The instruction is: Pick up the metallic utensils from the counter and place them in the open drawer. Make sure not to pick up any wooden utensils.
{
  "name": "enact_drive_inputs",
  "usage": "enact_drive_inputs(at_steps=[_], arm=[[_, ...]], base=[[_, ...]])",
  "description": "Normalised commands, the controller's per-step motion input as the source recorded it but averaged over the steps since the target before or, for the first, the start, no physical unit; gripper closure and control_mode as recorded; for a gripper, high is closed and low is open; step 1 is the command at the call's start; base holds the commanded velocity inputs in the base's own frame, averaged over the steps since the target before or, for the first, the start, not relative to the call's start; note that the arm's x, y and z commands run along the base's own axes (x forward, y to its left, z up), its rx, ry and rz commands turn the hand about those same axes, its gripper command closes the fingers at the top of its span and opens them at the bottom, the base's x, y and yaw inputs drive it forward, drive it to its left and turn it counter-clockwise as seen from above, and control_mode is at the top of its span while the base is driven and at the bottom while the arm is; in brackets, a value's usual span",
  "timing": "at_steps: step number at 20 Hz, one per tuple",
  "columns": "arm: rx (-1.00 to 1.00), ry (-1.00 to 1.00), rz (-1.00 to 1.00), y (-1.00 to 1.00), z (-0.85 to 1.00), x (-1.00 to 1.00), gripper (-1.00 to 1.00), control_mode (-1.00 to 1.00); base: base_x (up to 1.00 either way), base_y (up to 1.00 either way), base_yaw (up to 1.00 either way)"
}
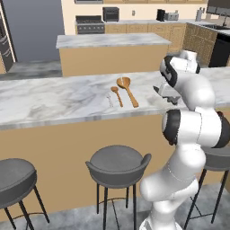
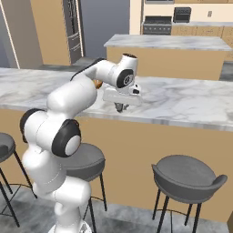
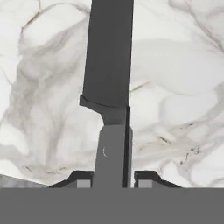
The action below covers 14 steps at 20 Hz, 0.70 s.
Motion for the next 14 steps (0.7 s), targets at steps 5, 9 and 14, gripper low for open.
enact_drive_inputs(at_steps=[5, 9, 14], arm=[[0.0, 0.0, 0.0, 0.0, 0.43, -0.68, 1.0, -1.0], [0.0, -0.09, 0.0, 0.02, 0.51, -0.67, 1.0, -1.0], [0.0, -0.21, 0.01, 0.18, 0.35, -0.62, 1.0, -1.0]], base=[[0.0, 0.0, 0.0], [0.0, 0.0, 0.0], [0.0, 0.0, 0.0]])
